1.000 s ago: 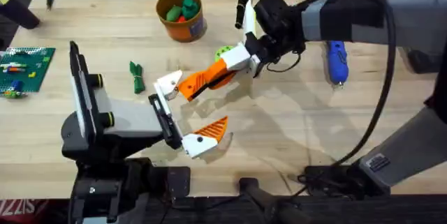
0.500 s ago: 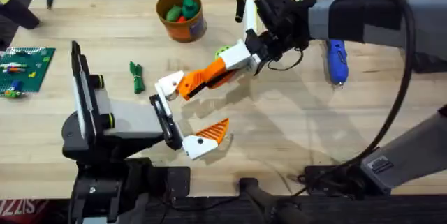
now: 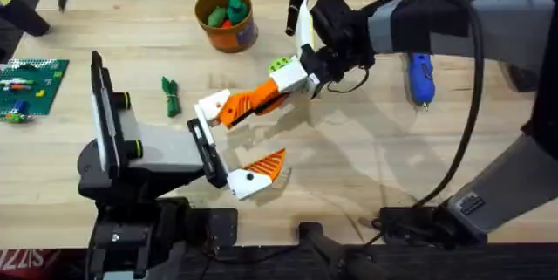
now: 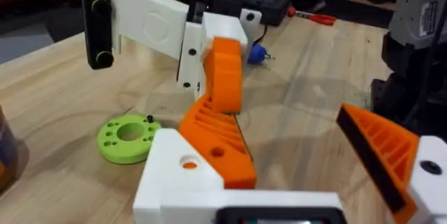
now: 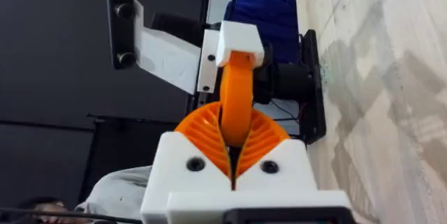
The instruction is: Pick up the gripper from the table and insert it into the empty holder that is missing its gripper. Then pick up a screw, insert it into the mounting hole, and use the screwdriver to tighten it. Finally, clean up the table by picking up the vegetable and placing it into the bucket.
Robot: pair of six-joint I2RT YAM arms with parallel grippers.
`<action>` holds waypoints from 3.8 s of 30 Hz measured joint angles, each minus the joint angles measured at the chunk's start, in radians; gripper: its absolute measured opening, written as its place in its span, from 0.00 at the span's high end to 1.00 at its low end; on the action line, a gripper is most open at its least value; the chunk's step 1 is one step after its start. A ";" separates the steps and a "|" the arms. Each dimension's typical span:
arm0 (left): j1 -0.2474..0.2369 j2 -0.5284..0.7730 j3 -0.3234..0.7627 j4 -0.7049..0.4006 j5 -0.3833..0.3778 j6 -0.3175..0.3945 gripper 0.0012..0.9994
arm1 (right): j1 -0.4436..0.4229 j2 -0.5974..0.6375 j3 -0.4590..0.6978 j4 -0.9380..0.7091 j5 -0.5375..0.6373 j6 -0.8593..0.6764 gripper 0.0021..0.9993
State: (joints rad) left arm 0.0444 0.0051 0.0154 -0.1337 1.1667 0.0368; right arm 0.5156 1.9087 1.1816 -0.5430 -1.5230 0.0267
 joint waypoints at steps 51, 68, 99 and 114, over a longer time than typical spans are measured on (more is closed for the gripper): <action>0.011 0.009 -0.001 0.026 -0.173 -0.049 0.01 | 0.067 0.011 0.020 0.535 0.173 0.657 0.99; 0.007 0.009 -0.001 0.033 -0.219 -0.053 0.01 | 0.067 0.011 0.020 0.599 0.217 0.759 0.99; 0.005 0.010 -0.001 0.042 -0.301 -0.069 0.01 | 0.096 0.011 0.019 0.694 0.293 0.861 0.99; 0.011 0.010 -0.001 0.046 -0.359 -0.072 0.01 | 0.129 0.011 0.019 0.769 0.357 0.883 0.99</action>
State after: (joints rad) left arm 0.0551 0.0151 0.0147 -0.0878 0.8082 -0.0357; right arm 0.6449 1.9198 1.2007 0.2256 -1.1658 0.9095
